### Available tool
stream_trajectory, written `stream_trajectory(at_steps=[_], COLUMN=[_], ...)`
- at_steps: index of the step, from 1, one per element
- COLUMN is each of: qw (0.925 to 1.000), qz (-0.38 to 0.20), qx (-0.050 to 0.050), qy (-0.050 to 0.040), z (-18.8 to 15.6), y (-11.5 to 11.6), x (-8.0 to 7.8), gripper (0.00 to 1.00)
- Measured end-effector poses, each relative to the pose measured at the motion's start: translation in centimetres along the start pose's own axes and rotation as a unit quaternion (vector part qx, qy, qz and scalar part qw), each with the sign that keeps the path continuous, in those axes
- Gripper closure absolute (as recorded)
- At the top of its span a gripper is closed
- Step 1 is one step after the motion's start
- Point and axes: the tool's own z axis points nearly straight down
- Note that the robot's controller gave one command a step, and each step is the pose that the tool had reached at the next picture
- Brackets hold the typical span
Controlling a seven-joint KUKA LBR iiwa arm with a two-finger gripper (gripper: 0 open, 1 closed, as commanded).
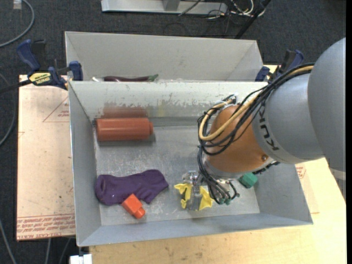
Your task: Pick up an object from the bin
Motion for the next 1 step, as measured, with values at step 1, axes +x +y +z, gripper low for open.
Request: stream_trajectory(at_steps=[1], qw=[1.0], qz=[0.0], qx=[-0.001], qy=[-0.0006], z=[-0.02], y=[0.12], x=[-0.05], gripper=[1.0])
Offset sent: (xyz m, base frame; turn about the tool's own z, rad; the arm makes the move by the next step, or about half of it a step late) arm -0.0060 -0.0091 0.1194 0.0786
